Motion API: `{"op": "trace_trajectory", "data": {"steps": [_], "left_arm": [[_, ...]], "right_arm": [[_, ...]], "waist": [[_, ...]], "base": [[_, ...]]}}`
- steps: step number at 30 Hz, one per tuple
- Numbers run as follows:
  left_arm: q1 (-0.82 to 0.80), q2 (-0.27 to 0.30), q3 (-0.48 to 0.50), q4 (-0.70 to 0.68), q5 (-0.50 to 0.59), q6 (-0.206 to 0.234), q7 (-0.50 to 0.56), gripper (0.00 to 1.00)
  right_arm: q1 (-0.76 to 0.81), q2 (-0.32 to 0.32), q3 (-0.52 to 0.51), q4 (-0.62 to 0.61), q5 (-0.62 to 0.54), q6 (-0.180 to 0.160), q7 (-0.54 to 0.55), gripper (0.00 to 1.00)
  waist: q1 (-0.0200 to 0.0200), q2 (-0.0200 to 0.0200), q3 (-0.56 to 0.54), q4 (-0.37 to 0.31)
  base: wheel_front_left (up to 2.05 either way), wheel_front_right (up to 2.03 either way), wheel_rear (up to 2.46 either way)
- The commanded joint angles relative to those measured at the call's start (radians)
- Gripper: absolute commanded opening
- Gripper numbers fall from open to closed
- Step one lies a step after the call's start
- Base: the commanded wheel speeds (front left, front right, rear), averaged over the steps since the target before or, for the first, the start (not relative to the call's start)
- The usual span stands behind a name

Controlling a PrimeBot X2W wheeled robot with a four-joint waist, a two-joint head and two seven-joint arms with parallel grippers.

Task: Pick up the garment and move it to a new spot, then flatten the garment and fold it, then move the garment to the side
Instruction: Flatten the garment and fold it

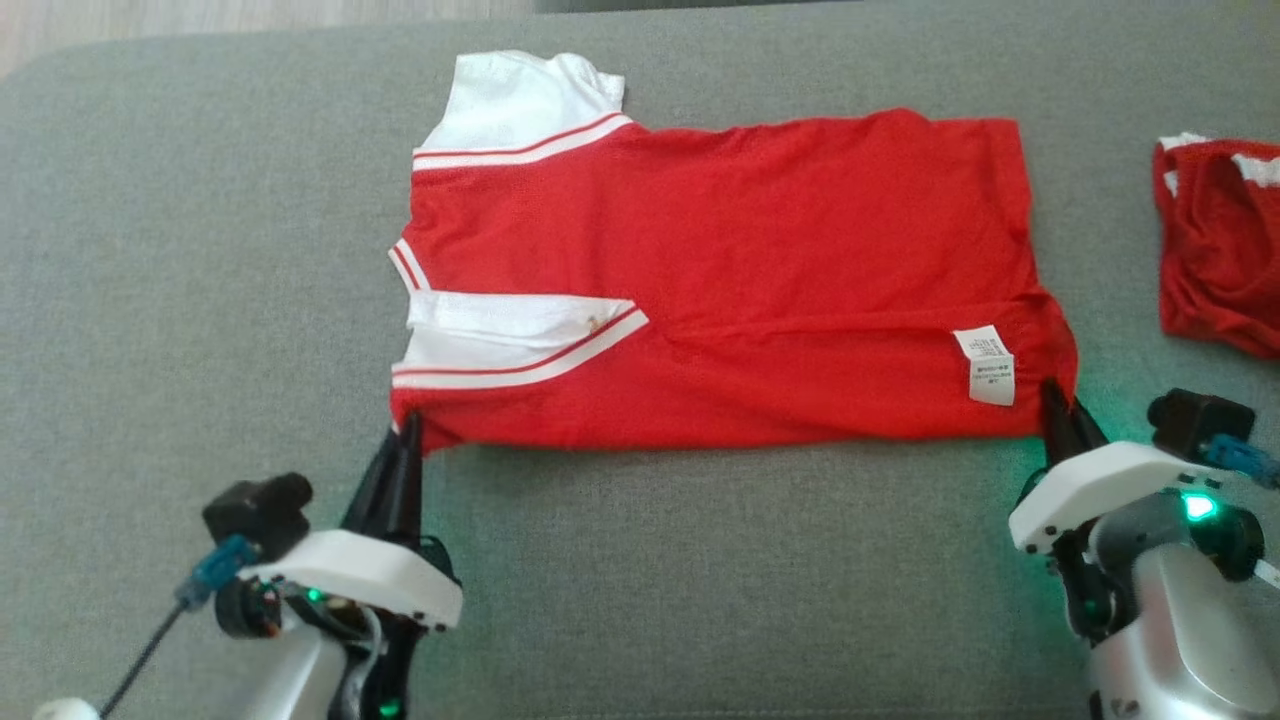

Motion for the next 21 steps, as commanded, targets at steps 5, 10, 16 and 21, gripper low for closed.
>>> {"op": "trace_trajectory", "data": {"steps": [5, 10, 16, 21], "left_arm": [[0.01, 0.095, 0.039, -0.183, 0.034, 0.024, 0.012, 0.0], [0.1, 0.136, 0.036, -0.299, 0.034, 0.054, 0.052, 0.0], [0.23, 0.144, 0.023, -0.356, 0.019, 0.097, 0.079, 0.0], [0.249, 0.127, 0.012, -0.303, 0.013, 0.1, 0.068, 0.0]], "right_arm": [[0.05, -0.006, 0.003, -0.13, 0.042, 0.007, -0.003, 0.0], [0.142, -0.006, 0.003, -0.225, 0.07, 0.007, 0.027, 0.0], [0.239, -0.006, -0.007, -0.269, 0.106, 0.007, 0.05, 0.0], [0.258, -0.006, -0.003, -0.241, 0.122, 0.007, 0.036, 0.63]], "waist": [[0.0, 0.0, -0.043, -0.002], [0.0, 0.0, -0.056, -0.011], [0.0, 0.0, -0.053, -0.023], [0.0, 0.0, -0.055, -0.028]], "base": [[0.0, 0.0, 0.0], [0.0, 0.0, 0.0], [0.0, 0.0, 0.0], [0.0, 0.0, 0.0]]}}
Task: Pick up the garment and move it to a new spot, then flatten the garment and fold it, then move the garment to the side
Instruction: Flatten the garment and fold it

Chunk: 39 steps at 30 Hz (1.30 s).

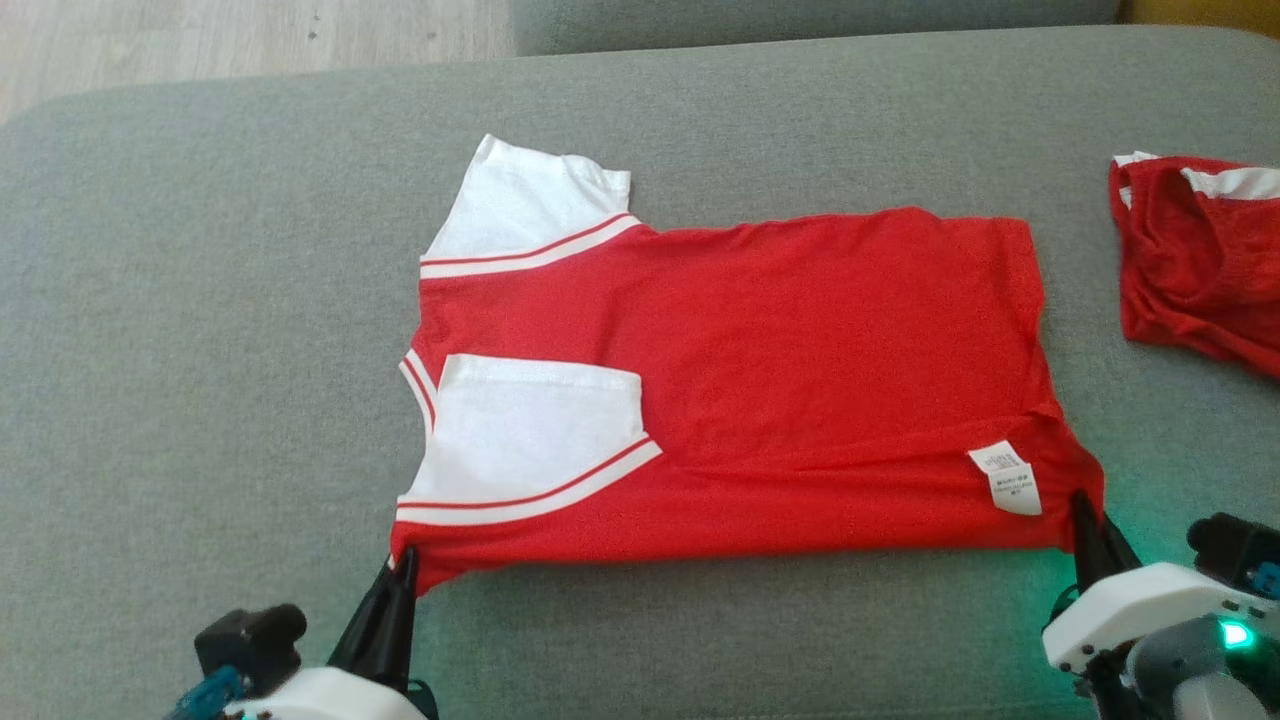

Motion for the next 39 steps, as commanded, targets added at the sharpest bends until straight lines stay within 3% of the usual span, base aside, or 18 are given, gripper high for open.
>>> {"op": "trace_trajectory", "data": {"steps": [1, 3, 4, 8, 12, 20, 28, 39], "left_arm": [[-0.031, 0.006, 0.034, -0.019, 0.004, 0.01, -0.009, 0.01], [-0.032, 0.008, 0.033, -0.006, 0.004, 0.009, -0.009, 0.46], [-0.033, 0.013, 0.034, -0.003, 0.005, 0.008, -0.007, 1.0], [-0.061, 0.049, 0.053, -0.028, 0.013, 0.003, 0.001, 1.0], [-0.16, 0.122, 0.08, -0.077, 0.042, -0.006, 0.048, 1.0], [-0.567, 0.256, 0.102, -0.058, 0.089, -0.085, 0.242, 1.0], [-0.896, 0.283, 0.072, 0.209, 0.124, -0.12, 0.408, 1.0], [-1.001, 0.285, 0.053, 0.39, 0.109, -0.157, 0.48, 1.0]], "right_arm": [[-0.008, -0.009, 0.017, -0.024, 0.001, 0.007, -0.014, 1.0], [-0.005, -0.009, 0.013, -0.018, 0.0, 0.007, -0.025, 1.0], [-0.003, -0.009, 0.01, -0.019, -0.002, 0.007, -0.029, 1.0], [-0.001, -0.009, -0.005, -0.054, -0.018, 0.007, -0.044, 1.0], [-0.018, -0.009, -0.008, -0.126, -0.036, 0.007, -0.041, 1.0], [-0.128, -0.009, 0.066, -0.245, -0.078, 0.007, 0.013, 1.0], [-0.29, -0.009, 0.192, -0.269, -0.083, 0.007, 0.026, 1.0], [-0.391, -0.009, 0.242, -0.243, -0.085, 0.007, -0.006, 1.0]], "waist": [[0.0, 0.0, -0.002, -0.002], [0.0, 0.0, -0.006, -0.006], [0.0, 0.0, -0.008, -0.009], [0.0, 0.0, -0.009, -0.024], [0.0, 0.0, -0.001, -0.042], [0.0, 0.0, 0.073, -0.104], [0.0, 0.0, 0.216, -0.202], [0.0, 0.0, 0.34, -0.287]], "base": [[0.0, 0.0, 0.0], [0.0, 0.0, 0.0], [0.0, 0.0, 0.0], [0.0, 0.0, 0.0], [0.0, 0.0, 0.0], [0.0, 0.0, 0.0], [0.0, 0.0, 0.0], [0.0, 0.0, 0.0]]}}
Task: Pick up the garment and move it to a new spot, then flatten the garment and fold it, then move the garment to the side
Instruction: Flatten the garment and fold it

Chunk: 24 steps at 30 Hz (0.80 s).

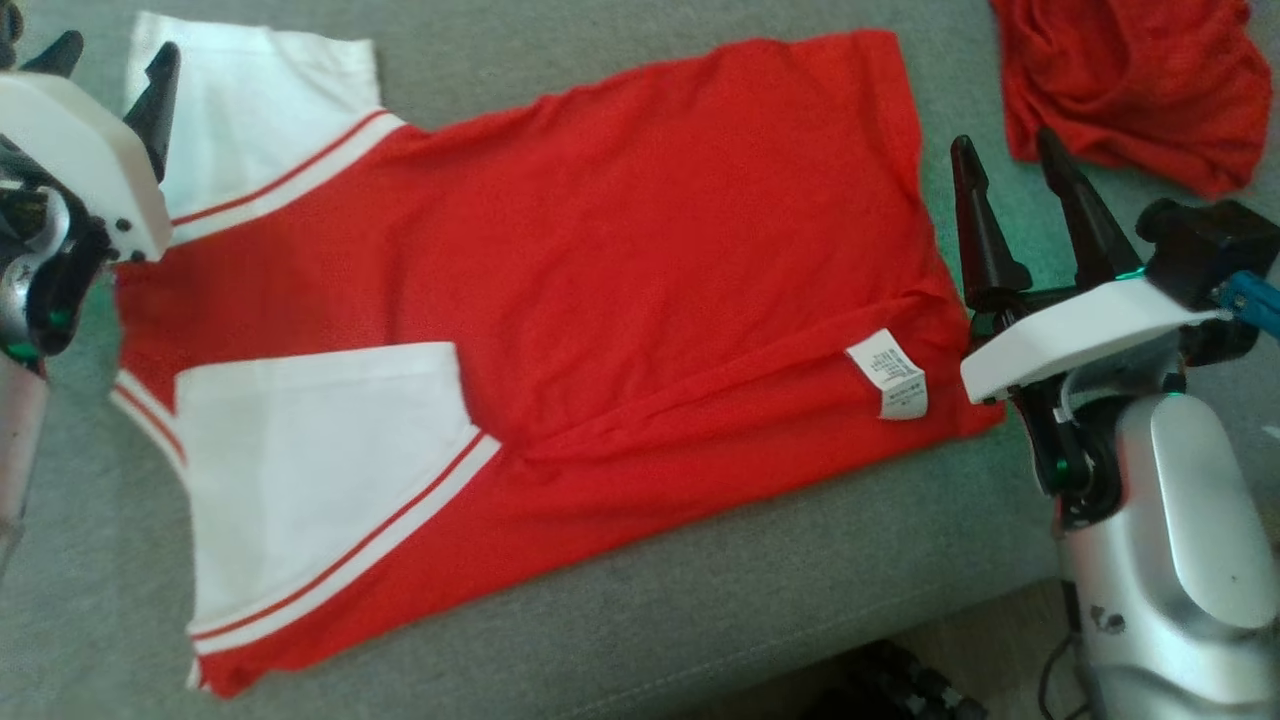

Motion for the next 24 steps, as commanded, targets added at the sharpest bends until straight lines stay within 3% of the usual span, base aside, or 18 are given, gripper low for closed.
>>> {"op": "trace_trajectory", "data": {"steps": [1, 14, 17, 18, 24], "left_arm": [[-0.055, 0.054, 0.035, -0.022, -0.001, -0.005, 0.006, 1.0], [-0.097, 0.067, 0.002, 0.032, 0.0, -0.006, 0.088, 1.0], [-0.1, 0.06, -0.015, 0.03, -0.003, -0.018, 0.107, 0.15], [-0.1, 0.059, -0.021, 0.029, -0.003, -0.023, 0.113, 0.0], [-0.119, 0.038, -0.042, 0.021, 0.005, -0.033, 0.094, 0.0]], "right_arm": [[-0.019, -0.006, 0.018, -0.028, -0.002, 0.007, -0.011, 1.0], [-0.101, -0.006, 0.067, 0.008, -0.008, 0.007, -0.024, 1.0], [-0.127, -0.006, 0.082, 0.016, -0.024, 0.007, -0.014, 1.0], [-0.136, -0.007, 0.086, 0.02, -0.028, 0.007, -0.009, 1.0], [-0.208, -0.042, 0.099, 0.08, -0.046, 0.007, 0.06, 1.0]], "waist": [[-0.0003, 0.0001, 0.034, -0.032], [-0.0003, 0.0001, 0.071, -0.048], [-0.0003, 0.0001, 0.073, -0.043], [-0.0003, 0.0001, 0.072, -0.041], [-0.0003, 0.0001, 0.057, -0.006]], "base": [[0.0, 0.0, 0.0], [0.0, 0.0, 0.0], [0.0, 0.0, 0.0], [0.0, 0.0, 0.0], [0.0, 0.0, 0.0]]}}
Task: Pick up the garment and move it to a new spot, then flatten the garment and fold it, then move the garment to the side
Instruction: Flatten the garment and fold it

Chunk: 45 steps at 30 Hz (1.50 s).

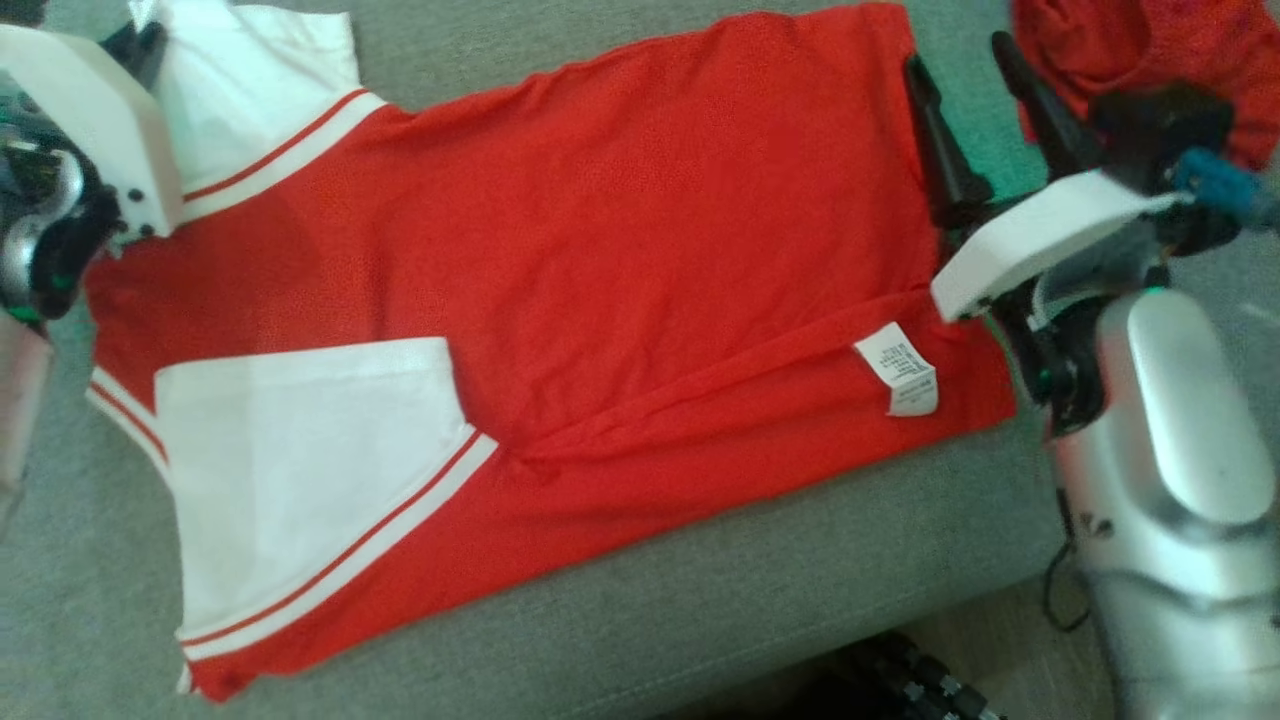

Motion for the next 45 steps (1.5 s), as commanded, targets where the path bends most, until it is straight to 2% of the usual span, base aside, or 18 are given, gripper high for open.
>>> {"op": "trace_trajectory", "data": {"steps": [1, 14, 17, 18, 22, 25, 27, 28, 37, 41, 45], "left_arm": [[-0.039, 0.033, 0.027, -0.023, 0.012, 0.0, -0.013, 0.0], [-0.074, -0.03, 0.014, -0.104, 0.012, -0.022, -0.151, 0.0], [-0.067, -0.04, 0.006, -0.13, 0.01, -0.026, -0.167, 0.0], [-0.064, -0.043, 0.003, -0.137, 0.009, -0.027, -0.171, 0.0], [-0.051, -0.051, -0.007, -0.154, 0.006, -0.029, -0.18, 0.0], [-0.046, -0.057, -0.01, -0.158, 0.001, -0.029, -0.187, 0.0], [-0.046, -0.059, -0.009, -0.157, -0.002, -0.028, -0.192, 0.0], [-0.046, -0.059, -0.008, -0.157, -0.002, -0.028, -0.197, 0.0], [0.003, -0.055, 0.001, -0.176, -0.02, -0.032, -0.267, 0.0], [0.097, -0.044, 0.0, -0.264, -0.041, -0.035, -0.304, 0.0], [0.238, -0.023, -0.003, -0.393, -0.062, -0.014, -0.326, 0.0]], "right_arm": [[-0.033, -0.013, 0.012, -0.018, -0.006, 0.007, 0.015, 1.0], [-0.208, -0.123, 0.004, 0.242, -0.002, 0.007, 0.172, 1.0], [-0.246, -0.151, 0.038, 0.303, -0.003, 0.007, 0.21, 0.78], [-0.254, -0.158, 0.049, 0.32, 0.004, 0.007, 0.222, 0.73], [-0.278, -0.187, 0.102, 0.368, 0.033, 0.007, 0.275, 0.42], [-0.288, -0.202, 0.125, 0.392, 0.061, 0.007, 0.303, 0.24], [-0.295, -0.211, 0.128, 0.4, 0.068, 0.007, 0.294, 0.02], [-0.3, -0.213, 0.126, 0.402, 0.067, 0.007, 0.281, 0.0], [-0.292, -0.202, 0.126, 0.425, 0.061, 0.007, 0.113, 0.0], [-0.231, -0.215, 0.151, 0.408, 0.09, 0.007, 0.051, 0.0], [-0.135, -0.245, 0.172, 0.366, 0.133, 0.007, 0.002, 0.0]], "waist": [[0.0, 0.0, -0.009, 0.018], [0.0, 0.0, -0.035, 0.136], [0.0, 0.0, -0.036, 0.158], [0.0, 0.0, -0.037, 0.165], [0.0, 0.0, -0.044, 0.184], [0.0, 0.0, -0.049, 0.192], [0.0, 0.0, -0.051, 0.195], [0.0, 0.0, -0.053, 0.196], [0.0, 0.0, -0.113, 0.201], [0.0, 0.0, -0.165, 0.21], [0.0, 0.0, -0.216, 0.224]], "base": [[0.0, 0.0, 0.0], [0.0, 0.0, 0.0], [0.0, 0.0, 0.0], [0.0, 0.0, 0.0], [0.0, 0.0, 0.0], [0.0, 0.0, 0.0], [0.0, 0.0, 0.0], [0.0, 0.0, 0.0], [0.0, 0.0, 0.0], [0.0, 0.0, 0.0], [0.0, 0.0, 0.0]]}}
